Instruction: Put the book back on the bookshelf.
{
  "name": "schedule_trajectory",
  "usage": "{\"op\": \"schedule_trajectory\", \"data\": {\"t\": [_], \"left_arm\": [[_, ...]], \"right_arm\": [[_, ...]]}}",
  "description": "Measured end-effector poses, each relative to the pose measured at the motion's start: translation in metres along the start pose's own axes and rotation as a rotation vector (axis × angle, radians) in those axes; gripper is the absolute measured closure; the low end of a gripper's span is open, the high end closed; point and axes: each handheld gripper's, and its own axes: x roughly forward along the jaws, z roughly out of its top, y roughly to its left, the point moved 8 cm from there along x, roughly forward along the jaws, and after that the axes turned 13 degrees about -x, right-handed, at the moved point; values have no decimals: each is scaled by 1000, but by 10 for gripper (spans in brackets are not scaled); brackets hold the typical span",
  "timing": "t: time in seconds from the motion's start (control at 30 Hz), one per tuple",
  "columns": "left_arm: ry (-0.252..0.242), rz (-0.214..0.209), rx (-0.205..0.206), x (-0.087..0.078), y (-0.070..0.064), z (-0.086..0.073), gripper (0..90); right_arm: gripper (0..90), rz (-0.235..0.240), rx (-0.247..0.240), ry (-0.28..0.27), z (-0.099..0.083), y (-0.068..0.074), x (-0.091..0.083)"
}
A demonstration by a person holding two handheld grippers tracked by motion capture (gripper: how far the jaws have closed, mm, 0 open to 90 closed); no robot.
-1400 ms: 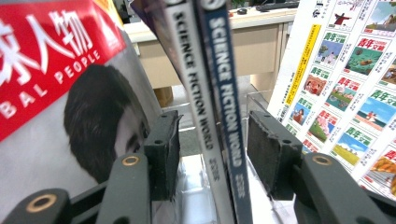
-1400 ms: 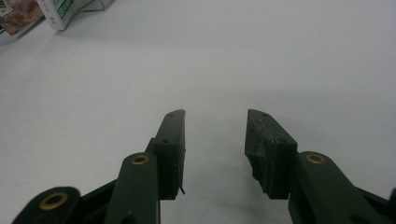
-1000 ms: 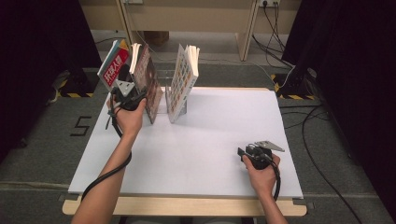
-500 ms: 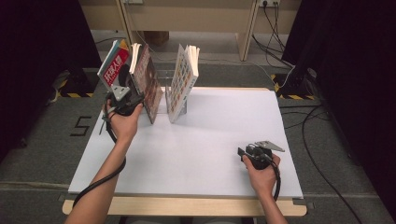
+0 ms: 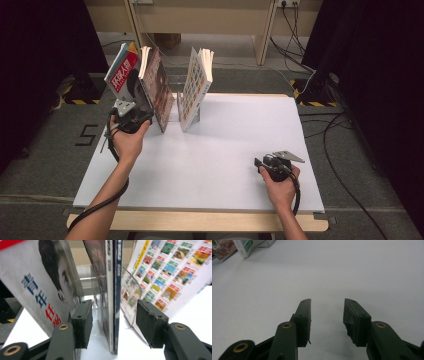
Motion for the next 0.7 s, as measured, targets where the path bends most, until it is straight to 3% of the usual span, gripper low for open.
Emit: {"op": "schedule_trajectory", "data": {"t": [0.33, 0.7], "left_arm": [[69, -46, -25, -22, 7, -29, 462], [130, -47, -33, -43, 24, -62, 452]], "right_arm": [[583, -2, 0, 1, 0, 0, 0], [583, -4, -2, -2, 1, 1, -1]]}}
